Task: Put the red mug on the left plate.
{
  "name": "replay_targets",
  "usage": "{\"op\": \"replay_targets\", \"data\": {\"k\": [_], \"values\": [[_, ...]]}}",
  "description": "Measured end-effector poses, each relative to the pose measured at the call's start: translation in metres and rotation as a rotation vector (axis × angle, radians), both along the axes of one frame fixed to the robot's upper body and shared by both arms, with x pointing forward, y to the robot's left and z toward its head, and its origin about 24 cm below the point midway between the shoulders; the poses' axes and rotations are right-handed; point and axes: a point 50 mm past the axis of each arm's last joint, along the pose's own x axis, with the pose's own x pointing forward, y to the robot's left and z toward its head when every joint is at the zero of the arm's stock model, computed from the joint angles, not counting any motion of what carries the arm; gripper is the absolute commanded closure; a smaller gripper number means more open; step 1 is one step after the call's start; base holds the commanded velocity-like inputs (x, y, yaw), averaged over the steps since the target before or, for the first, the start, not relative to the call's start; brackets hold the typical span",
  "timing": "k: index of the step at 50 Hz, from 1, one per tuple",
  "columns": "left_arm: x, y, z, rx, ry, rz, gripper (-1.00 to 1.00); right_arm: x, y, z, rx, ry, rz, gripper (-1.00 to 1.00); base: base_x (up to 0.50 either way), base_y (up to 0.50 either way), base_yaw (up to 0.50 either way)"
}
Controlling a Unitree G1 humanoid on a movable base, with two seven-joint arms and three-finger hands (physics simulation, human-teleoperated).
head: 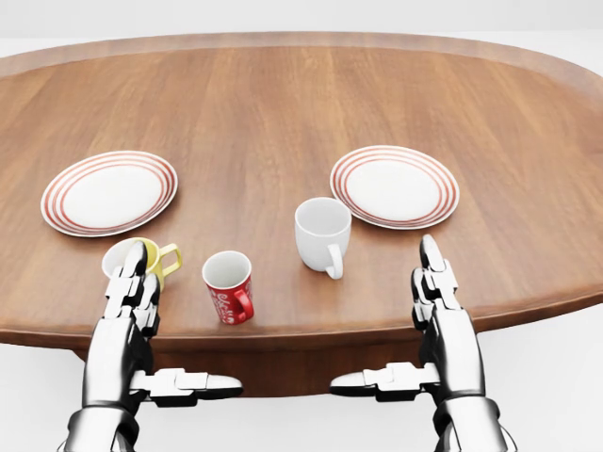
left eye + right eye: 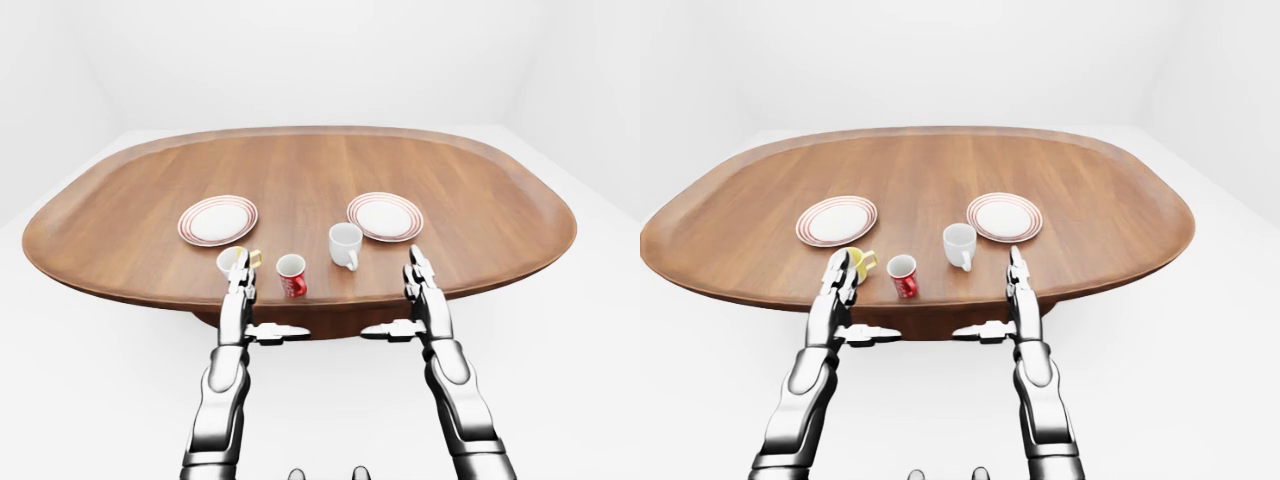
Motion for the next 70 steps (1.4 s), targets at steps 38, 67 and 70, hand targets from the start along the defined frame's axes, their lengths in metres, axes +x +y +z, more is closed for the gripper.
{"op": "replay_targets", "data": {"k": [38, 67, 70], "values": [[-0.033, 0.008, 0.006, 0.044, -0.078, 0.053, -1.00, -0.043, -0.019, 0.004, -0.020, -0.063, -0.044, -1.00, 0.00, 0.00, 0.00], [-0.098, 0.016, -0.017, 0.081, 0.082, 0.163, -1.00, -0.100, -0.043, -0.006, 0.072, 0.019, -0.109, -1.00, 0.00, 0.00, 0.00], [-0.098, 0.015, -0.017, 0.084, 0.083, 0.163, -1.00, -0.100, -0.043, -0.006, 0.069, 0.019, -0.111, -1.00, 0.00, 0.06, 0.00]]}}
